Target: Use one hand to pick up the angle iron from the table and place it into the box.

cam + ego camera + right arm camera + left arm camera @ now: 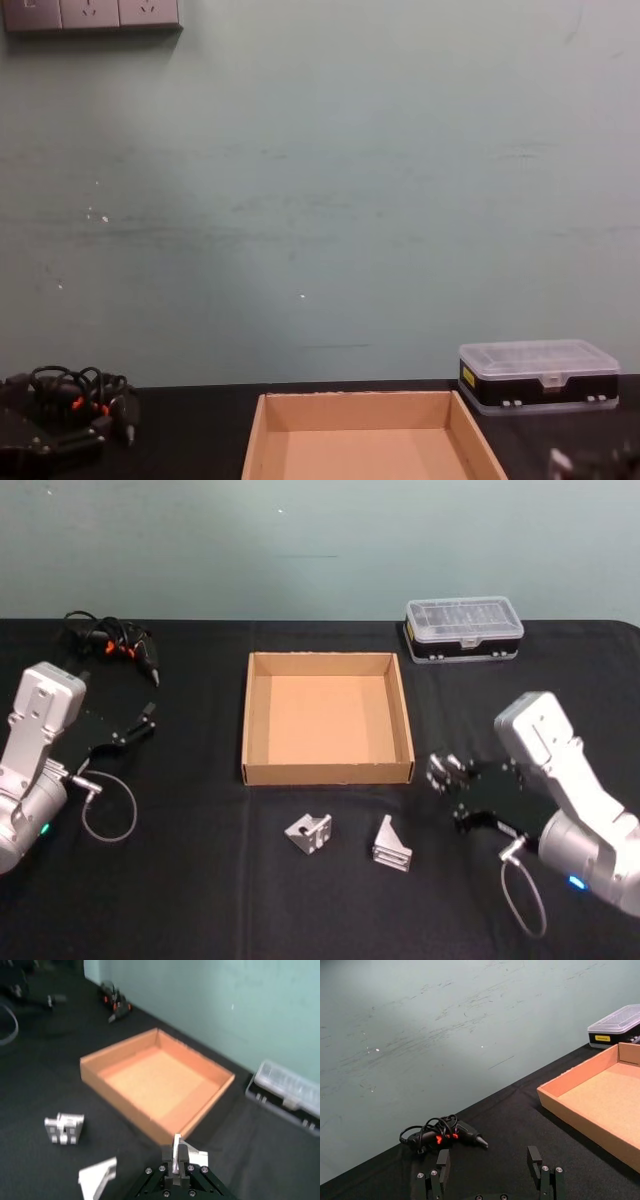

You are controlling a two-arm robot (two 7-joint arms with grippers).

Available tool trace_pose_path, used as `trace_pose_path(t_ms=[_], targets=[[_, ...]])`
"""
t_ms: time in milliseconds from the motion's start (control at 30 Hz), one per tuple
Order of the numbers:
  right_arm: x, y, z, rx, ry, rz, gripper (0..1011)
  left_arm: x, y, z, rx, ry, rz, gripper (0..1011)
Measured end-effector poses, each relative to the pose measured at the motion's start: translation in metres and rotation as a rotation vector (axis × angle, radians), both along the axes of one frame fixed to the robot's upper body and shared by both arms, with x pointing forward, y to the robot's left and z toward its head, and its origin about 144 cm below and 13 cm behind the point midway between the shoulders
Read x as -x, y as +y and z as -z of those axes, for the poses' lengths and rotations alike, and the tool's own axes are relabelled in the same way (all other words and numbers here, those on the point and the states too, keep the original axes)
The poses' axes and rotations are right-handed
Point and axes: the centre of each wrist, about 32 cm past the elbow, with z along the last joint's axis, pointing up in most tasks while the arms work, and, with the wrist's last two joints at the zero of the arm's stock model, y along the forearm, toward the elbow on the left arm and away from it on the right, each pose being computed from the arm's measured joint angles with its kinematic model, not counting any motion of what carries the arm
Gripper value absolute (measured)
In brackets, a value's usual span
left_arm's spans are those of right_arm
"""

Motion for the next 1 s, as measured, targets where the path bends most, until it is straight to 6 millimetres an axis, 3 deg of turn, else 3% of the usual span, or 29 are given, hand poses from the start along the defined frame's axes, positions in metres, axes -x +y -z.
trace_pose_path(t_ms=[233,467,767,1000], targets=[[-0.015,0.005,-0.029,-0.033,-0.083,-0.025,77,0.0,0.0,0.0,0.0,0.0,0.0,1011],[-0.05,0.015,-0.05,-0.081,-0.1,-0.065,77,0.0,0.0,0.0,0.0,0.0,0.0,1011],[-0.094,0.039,-0.053,-0.103,-0.018,-0.096,77,0.0,0.0,0.0,0.0,0.0,0.0,1011],[-0.126,0.057,-0.042,-0.073,0.049,-0.08,77,0.0,0.0,0.0,0.0,0.0,0.0,1011]])
